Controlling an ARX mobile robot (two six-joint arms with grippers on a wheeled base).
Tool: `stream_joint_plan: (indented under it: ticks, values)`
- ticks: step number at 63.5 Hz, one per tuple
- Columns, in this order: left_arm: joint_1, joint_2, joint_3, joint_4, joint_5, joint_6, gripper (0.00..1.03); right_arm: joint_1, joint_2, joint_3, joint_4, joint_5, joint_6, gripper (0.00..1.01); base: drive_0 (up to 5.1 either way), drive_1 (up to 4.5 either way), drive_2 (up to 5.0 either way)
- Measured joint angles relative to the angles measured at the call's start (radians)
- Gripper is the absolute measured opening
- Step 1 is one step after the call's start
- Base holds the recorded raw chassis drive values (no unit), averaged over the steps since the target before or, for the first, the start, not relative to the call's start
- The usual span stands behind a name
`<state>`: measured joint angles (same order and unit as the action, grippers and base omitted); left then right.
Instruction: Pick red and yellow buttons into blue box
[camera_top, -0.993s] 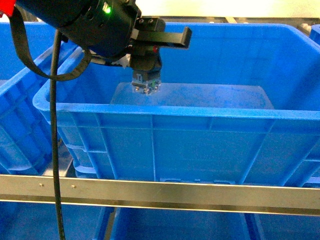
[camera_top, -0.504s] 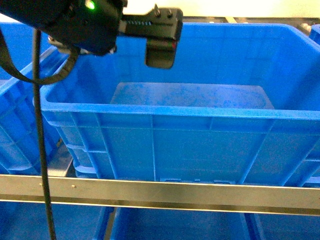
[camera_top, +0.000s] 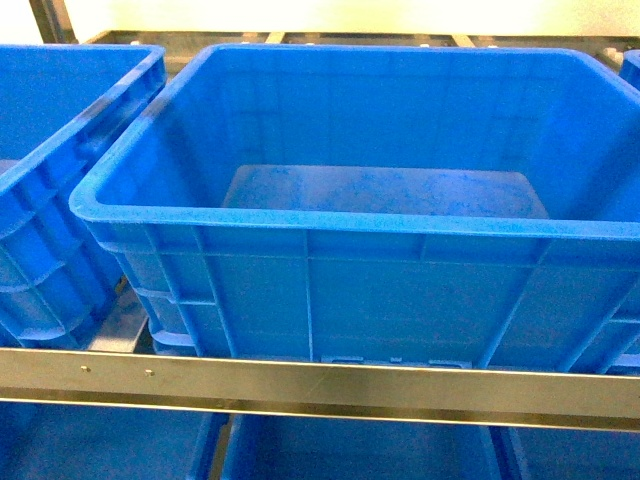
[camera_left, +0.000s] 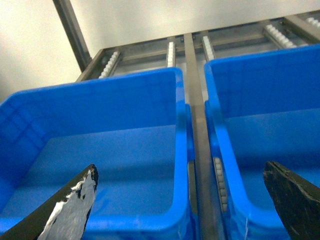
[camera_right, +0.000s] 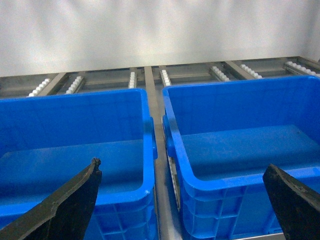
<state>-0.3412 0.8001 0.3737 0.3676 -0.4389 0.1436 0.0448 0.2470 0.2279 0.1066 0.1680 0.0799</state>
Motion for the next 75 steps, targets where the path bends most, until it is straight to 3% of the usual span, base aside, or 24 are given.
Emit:
stream_joint_plan:
  ticks: [4, 14, 15, 17, 18, 21, 25, 27, 31, 32, 33, 34, 35, 36, 45, 47, 56, 57, 74, 75]
  values:
    - [-0.066, -0.101, -0.047, -0.069, -0.082, 0.000, 0.98, 0.000, 0.000, 0.000, 0.000, 0.000, 0.000, 0.98, 0.0, 0.00, 0.0]
    - [-0.059, -0.098, -0.045, -0.062, -0.100, -0.001, 0.98, 0.000, 0.000, 0.000, 0.000, 0.000, -0.001, 0.98, 0.0, 0.00, 0.0]
    - [-0.053, -0.100, -0.049, -0.041, -0.077, -0.010, 0.96, -0.010, -0.012, 0.009, -0.050, -0.028, -0.010, 0.95, 0.0, 0.00, 0.0]
    - [-0.027, -0.118, -0.068, 0.006, 0.001, -0.039, 0.89, -0.041, -0.049, 0.012, -0.141, -0.108, -0.034, 0.86, 0.0, 0.00, 0.0]
    - [-0.013, -0.132, -0.077, 0.009, 0.033, -0.054, 0.85, -0.042, -0.058, 0.010, -0.150, -0.123, -0.038, 0.85, 0.0, 0.00, 0.0]
    - [0.027, -0.175, -0.115, 0.006, 0.100, -0.092, 0.75, -0.045, -0.090, -0.009, -0.159, -0.151, -0.052, 0.74, 0.0, 0.00, 0.0]
    - [0.064, -0.209, -0.153, 0.000, 0.148, -0.112, 0.64, -0.045, -0.100, -0.029, -0.149, -0.167, -0.061, 0.61, 0.0, 0.00, 0.0]
    - [0.092, -0.238, -0.180, -0.005, 0.182, -0.121, 0.53, -0.045, -0.109, -0.049, -0.147, -0.168, -0.067, 0.51, 0.0, 0.00, 0.0]
    - [0.187, -0.348, -0.254, -0.036, 0.282, -0.137, 0.07, -0.045, -0.153, -0.113, -0.129, -0.168, -0.073, 0.05, 0.0, 0.00, 0.0]
    - [0.204, -0.369, -0.264, -0.044, 0.298, -0.139, 0.02, -0.045, -0.159, -0.122, -0.125, -0.168, -0.076, 0.02, 0.0, 0.00, 0.0]
    - [0.219, -0.393, -0.278, -0.057, 0.314, -0.140, 0.02, -0.045, -0.170, -0.135, -0.121, -0.168, -0.077, 0.02, 0.0, 0.00, 0.0]
    - [0.287, -0.429, -0.297, -0.082, 0.398, -0.140, 0.02, -0.045, -0.178, -0.150, -0.121, -0.168, -0.077, 0.02, 0.0, 0.00, 0.0]
    - [0.341, -0.451, -0.307, -0.092, 0.427, -0.141, 0.02, -0.045, -0.186, -0.159, -0.119, -0.168, -0.077, 0.02, 0.0, 0.00, 0.0]
    - [0.347, -0.474, -0.313, -0.104, 0.427, -0.142, 0.02, -0.045, -0.190, -0.166, -0.116, -0.168, -0.077, 0.02, 0.0, 0.00, 0.0]
    - [0.340, -0.628, -0.360, -0.194, 0.439, -0.142, 0.02, -0.045, -0.243, -0.214, -0.111, -0.168, -0.077, 0.02, 0.0, 0.00, 0.0]
    - [0.340, -0.760, -0.359, -0.380, 0.439, -0.142, 0.02, -0.045, -0.243, -0.214, -0.111, -0.168, -0.077, 0.02, 0.0, 0.00, 0.0]
    - [0.340, -0.790, -0.359, -0.372, 0.439, -0.143, 0.02, -0.045, -0.243, -0.214, -0.111, -0.169, -0.078, 0.02, 0.0, 0.00, 0.0]
    - [0.340, -0.790, -0.359, -0.372, 0.439, -0.143, 0.12, -0.045, -0.243, -0.214, -0.111, -0.169, -0.078, 0.13, 0.0, 0.00, 0.0]
    - [0.340, -0.790, -0.359, -0.372, 0.439, -0.143, 0.69, -0.045, -0.243, -0.214, -0.111, -0.169, -0.078, 0.71, 0.0, 0.00, 0.0]
    - [0.340, -0.790, -0.359, -0.372, 0.439, -0.143, 0.77, -0.045, -0.243, -0.214, -0.111, -0.169, -0.078, 0.79, 0.0, 0.00, 0.0]
